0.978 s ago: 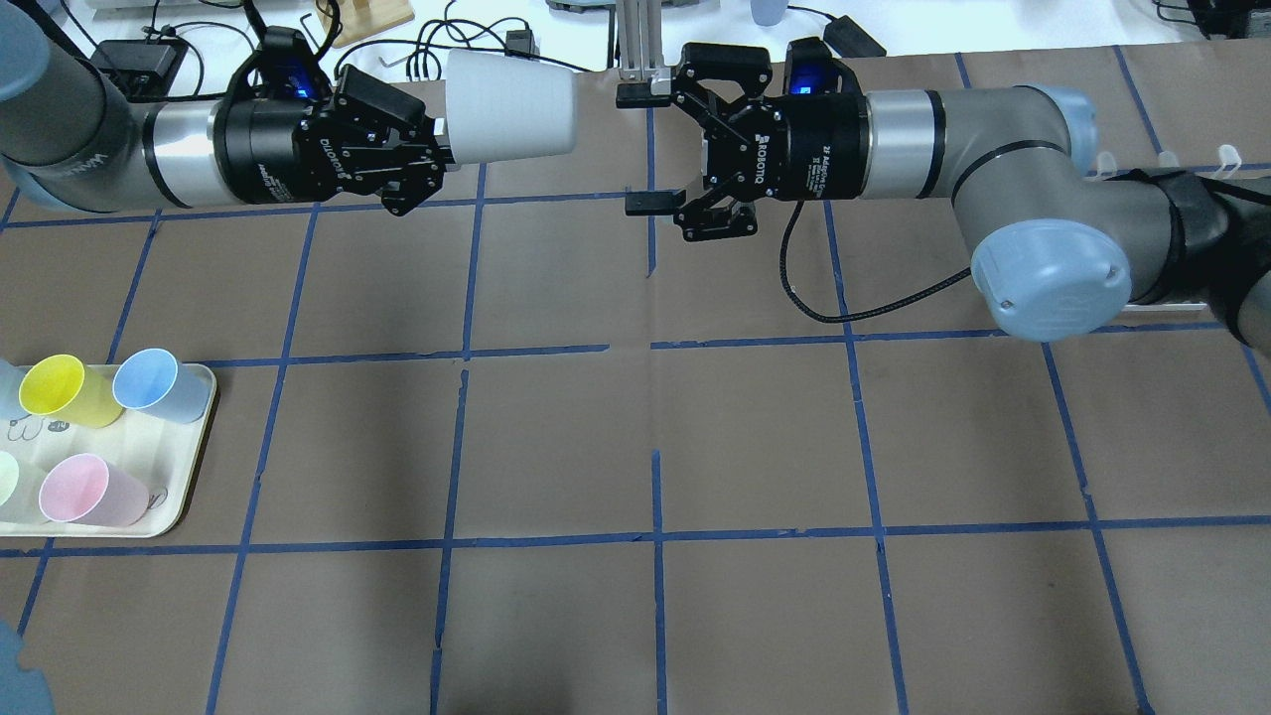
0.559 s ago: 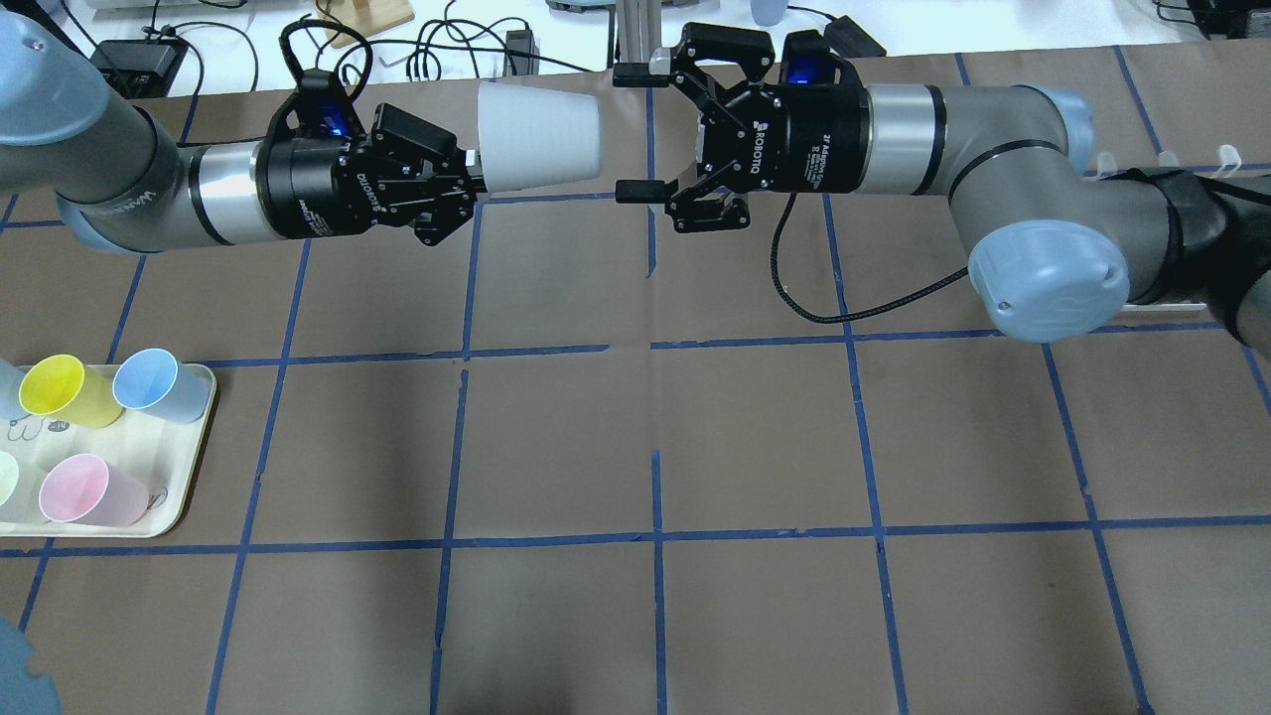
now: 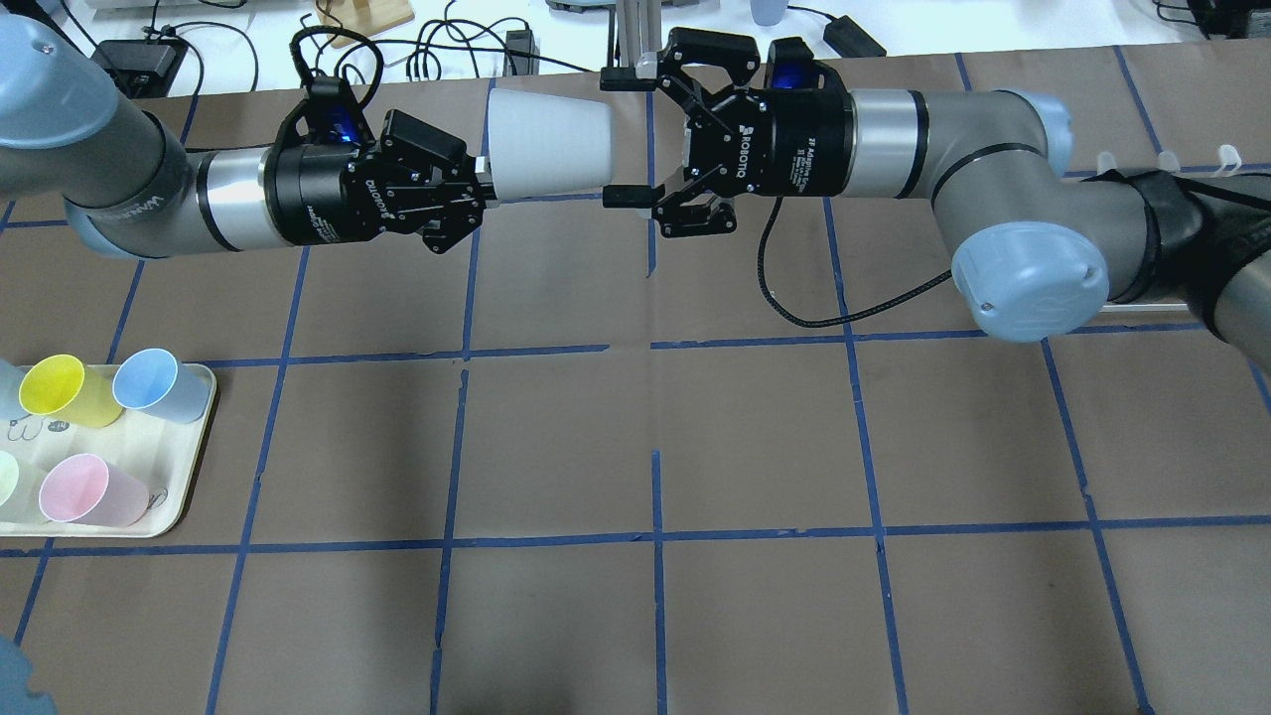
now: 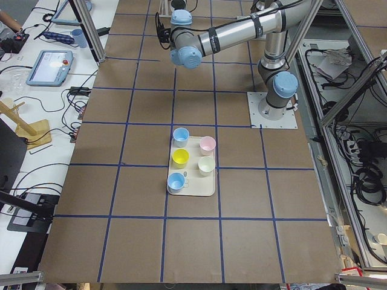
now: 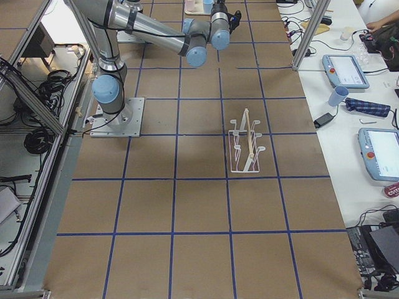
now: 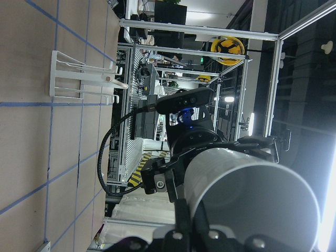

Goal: Transfer IKEA cup to right arm and place on rack

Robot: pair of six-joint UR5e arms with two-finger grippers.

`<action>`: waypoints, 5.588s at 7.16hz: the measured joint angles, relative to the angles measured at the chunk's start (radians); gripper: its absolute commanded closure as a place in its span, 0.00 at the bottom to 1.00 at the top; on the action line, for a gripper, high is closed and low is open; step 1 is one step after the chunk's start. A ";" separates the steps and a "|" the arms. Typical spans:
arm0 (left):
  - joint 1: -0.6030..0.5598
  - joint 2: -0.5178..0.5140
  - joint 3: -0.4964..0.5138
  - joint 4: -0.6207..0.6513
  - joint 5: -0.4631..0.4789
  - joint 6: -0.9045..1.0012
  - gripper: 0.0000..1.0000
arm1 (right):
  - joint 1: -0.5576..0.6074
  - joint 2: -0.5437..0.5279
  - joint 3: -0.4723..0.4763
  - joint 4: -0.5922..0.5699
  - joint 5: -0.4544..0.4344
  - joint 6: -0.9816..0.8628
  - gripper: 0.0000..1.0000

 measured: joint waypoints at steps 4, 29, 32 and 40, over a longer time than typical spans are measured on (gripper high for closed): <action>-0.045 0.007 0.008 -0.008 -0.054 -0.002 0.11 | 0.013 0.005 -0.004 0.002 0.000 0.033 0.17; -0.395 0.167 0.215 1.073 1.371 -1.608 0.06 | -0.251 -0.269 0.003 -0.198 -1.445 -0.181 0.96; -0.398 0.213 0.097 1.267 1.432 -1.517 0.00 | -0.409 -0.267 0.009 -0.236 -1.587 -0.281 0.96; -0.323 0.260 0.075 1.259 1.356 -1.501 0.00 | -0.458 -0.130 0.198 -0.750 -1.714 -0.283 0.91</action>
